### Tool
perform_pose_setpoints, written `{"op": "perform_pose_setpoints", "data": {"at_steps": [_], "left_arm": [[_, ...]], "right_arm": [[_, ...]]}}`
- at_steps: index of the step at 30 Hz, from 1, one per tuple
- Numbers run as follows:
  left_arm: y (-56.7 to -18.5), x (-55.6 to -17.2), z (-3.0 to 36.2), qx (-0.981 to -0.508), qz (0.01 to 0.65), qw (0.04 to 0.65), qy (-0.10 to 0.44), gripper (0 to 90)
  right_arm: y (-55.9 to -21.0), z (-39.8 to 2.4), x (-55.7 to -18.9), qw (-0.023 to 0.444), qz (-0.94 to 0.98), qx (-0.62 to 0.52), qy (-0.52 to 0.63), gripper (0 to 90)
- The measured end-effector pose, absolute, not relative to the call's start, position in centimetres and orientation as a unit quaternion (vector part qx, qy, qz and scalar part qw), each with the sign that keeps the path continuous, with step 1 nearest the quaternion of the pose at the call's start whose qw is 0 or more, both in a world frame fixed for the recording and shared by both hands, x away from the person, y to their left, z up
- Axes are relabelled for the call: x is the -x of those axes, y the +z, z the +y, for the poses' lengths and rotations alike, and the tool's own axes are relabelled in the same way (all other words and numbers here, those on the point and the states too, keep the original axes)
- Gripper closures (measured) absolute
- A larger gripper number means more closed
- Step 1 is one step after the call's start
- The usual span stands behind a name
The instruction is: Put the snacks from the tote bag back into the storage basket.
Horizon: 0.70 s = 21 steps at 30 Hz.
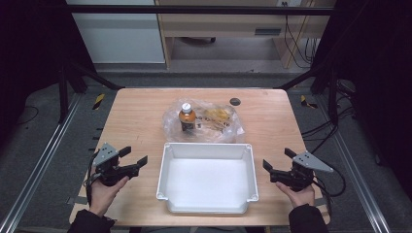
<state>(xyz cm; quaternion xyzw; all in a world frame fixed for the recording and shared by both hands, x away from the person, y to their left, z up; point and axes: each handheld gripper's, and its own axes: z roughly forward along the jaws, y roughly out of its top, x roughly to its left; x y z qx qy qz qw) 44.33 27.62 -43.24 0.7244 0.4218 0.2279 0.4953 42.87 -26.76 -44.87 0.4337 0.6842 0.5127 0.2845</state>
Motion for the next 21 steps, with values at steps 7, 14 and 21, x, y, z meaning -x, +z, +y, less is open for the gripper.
{"op": "perform_pose_setpoints", "data": {"at_steps": [7,14,21], "left_arm": [[-43.1,-44.2,27.3,-0.725,0.421,0.497,0.225,24.6],[-42.9,-44.3,26.8,-0.729,0.413,0.497,0.225,24.7],[-42.5,-44.5,26.5,-0.725,0.415,0.503,0.222,25.2]], "right_arm": [[-44.8,-26.8,-42.7,0.281,0.682,-0.435,0.516,5.8],[-44.8,-26.7,-42.6,0.28,0.684,-0.433,0.515,5.8],[-44.9,-26.7,-42.6,0.278,0.686,-0.435,0.513,6.1]]}}
